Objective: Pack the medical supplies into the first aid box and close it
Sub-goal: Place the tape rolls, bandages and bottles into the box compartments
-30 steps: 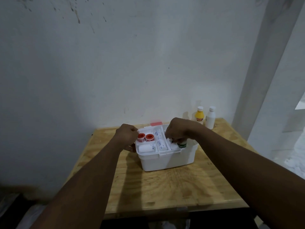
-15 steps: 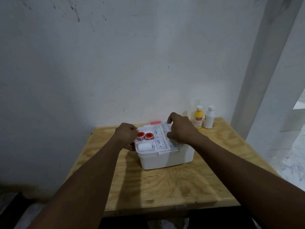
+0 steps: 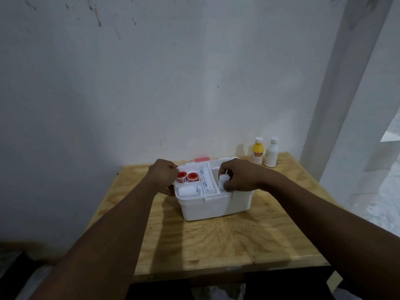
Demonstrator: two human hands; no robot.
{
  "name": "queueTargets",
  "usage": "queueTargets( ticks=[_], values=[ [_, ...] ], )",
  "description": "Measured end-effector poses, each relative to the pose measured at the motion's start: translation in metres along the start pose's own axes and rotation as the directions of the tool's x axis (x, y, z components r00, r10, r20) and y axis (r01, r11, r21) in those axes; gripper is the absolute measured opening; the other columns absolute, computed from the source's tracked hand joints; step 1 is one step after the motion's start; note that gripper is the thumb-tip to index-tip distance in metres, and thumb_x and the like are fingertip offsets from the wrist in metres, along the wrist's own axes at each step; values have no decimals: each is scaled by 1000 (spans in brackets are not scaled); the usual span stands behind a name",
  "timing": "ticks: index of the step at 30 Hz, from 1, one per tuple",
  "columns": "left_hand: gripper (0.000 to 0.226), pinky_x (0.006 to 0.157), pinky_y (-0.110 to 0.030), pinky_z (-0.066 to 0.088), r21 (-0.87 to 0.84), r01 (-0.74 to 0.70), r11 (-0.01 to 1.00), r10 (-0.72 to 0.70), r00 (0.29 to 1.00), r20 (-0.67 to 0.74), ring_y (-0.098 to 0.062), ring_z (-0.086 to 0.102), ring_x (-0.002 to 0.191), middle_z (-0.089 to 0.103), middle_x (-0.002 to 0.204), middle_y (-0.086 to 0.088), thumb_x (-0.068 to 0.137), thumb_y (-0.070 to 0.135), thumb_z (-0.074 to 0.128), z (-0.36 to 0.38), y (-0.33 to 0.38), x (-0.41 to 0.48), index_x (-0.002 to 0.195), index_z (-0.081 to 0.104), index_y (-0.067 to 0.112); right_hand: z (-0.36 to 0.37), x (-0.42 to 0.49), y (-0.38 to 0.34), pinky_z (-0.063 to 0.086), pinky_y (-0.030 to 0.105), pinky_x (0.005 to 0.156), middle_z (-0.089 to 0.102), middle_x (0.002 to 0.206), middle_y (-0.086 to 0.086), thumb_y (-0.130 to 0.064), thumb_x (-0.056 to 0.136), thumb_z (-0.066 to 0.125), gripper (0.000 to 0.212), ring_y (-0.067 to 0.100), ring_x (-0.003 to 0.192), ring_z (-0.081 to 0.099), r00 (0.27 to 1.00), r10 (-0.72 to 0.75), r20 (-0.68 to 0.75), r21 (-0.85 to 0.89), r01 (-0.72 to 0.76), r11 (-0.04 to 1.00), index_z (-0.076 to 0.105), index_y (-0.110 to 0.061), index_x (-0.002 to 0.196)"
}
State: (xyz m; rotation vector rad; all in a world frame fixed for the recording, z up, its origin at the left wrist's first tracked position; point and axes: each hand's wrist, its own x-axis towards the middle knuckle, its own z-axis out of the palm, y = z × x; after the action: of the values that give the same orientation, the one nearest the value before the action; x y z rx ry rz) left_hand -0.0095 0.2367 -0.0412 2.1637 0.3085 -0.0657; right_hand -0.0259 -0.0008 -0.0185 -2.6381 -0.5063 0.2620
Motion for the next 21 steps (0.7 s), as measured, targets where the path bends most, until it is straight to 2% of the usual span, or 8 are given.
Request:
queueTargets(
  ticks=[4,7,11,16,21],
  values=[
    [11,61,-47,64,-10,0,1000,0,1000,2,-34,73,77,69,96,-14,101,14,55,-1,0,-1,101,66,10,-9,0,-9,55,34,91,65,115,-4,-23,86,58,27,17,105,61,987,43,156,-64,-33,997,70,-24,111],
    [10,58,-44,63,-9,5,1000,-5,1000,8,-35,72,79,68,96,-13,102,15,56,-1,-1,0,101,65,11,-18,-2,-18,58,42,90,68,106,-2,-19,85,56,28,25,105,63,963,87,257,-93,-65,994,72,-24,107],
    [10,51,-38,60,-11,9,1000,-9,1000,6,-35,72,80,68,98,-14,102,15,56,0,-1,1,100,66,11,-22,-3,-26,60,34,74,68,106,8,-11,87,52,30,29,99,66,965,95,243,-19,-93,995,73,-8,110],
    [9,49,-36,59,-14,16,1000,-16,1000,11,-34,71,83,67,96,-10,102,15,57,1,-1,2,102,65,12,-23,-2,-21,62,35,79,68,107,5,-9,89,51,34,28,103,66,965,111,237,27,-121,992,72,-9,115],
    [9,52,-39,61,-10,16,1000,-16,1000,11,-35,72,81,67,96,-11,101,14,57,0,-1,2,102,65,12,-25,-1,-13,61,38,84,70,112,13,-16,86,60,29,25,98,68,964,132,232,16,-139,990,73,-8,110]
  ],
)
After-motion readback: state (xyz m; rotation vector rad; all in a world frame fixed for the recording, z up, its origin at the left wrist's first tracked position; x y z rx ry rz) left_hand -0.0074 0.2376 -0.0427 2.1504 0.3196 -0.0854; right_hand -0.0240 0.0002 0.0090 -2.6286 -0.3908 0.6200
